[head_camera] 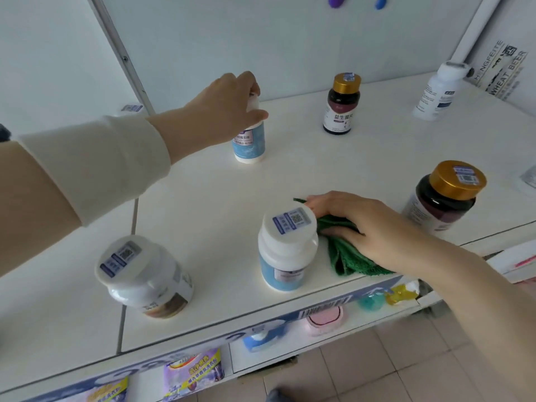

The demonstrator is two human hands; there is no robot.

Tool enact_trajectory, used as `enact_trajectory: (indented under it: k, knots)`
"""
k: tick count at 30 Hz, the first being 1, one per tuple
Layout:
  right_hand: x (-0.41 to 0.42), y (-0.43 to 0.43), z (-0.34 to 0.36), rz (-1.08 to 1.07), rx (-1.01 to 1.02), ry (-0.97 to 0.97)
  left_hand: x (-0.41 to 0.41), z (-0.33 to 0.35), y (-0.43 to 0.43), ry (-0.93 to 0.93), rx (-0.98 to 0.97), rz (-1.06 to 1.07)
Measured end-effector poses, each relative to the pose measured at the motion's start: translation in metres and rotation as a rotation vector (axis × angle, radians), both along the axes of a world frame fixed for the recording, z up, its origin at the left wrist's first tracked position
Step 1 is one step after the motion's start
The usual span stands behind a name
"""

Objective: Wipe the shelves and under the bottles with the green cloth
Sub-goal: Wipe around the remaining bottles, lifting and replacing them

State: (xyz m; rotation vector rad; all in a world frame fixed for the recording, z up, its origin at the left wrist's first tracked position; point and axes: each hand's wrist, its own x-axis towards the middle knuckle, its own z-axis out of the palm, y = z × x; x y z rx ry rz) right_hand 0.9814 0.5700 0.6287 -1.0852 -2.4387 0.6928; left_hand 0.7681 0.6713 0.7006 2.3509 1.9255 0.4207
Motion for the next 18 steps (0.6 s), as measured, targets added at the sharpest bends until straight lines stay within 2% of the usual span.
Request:
enact_trajectory:
  k: [3, 7, 11, 14, 18]
  knots:
    - [0.008, -0.01, -0.003, 0.019, 0.008, 0.026, 0.003, 0.006, -0.013, 0.006, -0.018, 0.049]
    - [0.018, -0.024, -0.003, 0.002, 0.032, 0.028, 0.018, 0.036, -0.057, -0.072, 0.093, -0.008]
    - [0.021, -0.031, -0.004, -0.047, 0.06, 0.025, 0.036, 0.049, -0.134, -0.161, -0.095, -0.167]
    - [0.018, -0.032, -0.007, -0.071, 0.081, 0.018, 0.041, 0.035, -0.174, -0.152, -0.203, -0.185]
    - [0.016, -0.033, -0.009, -0.094, 0.126, 0.013, 0.039, 0.01, -0.184, -0.084, -0.161, -0.135]
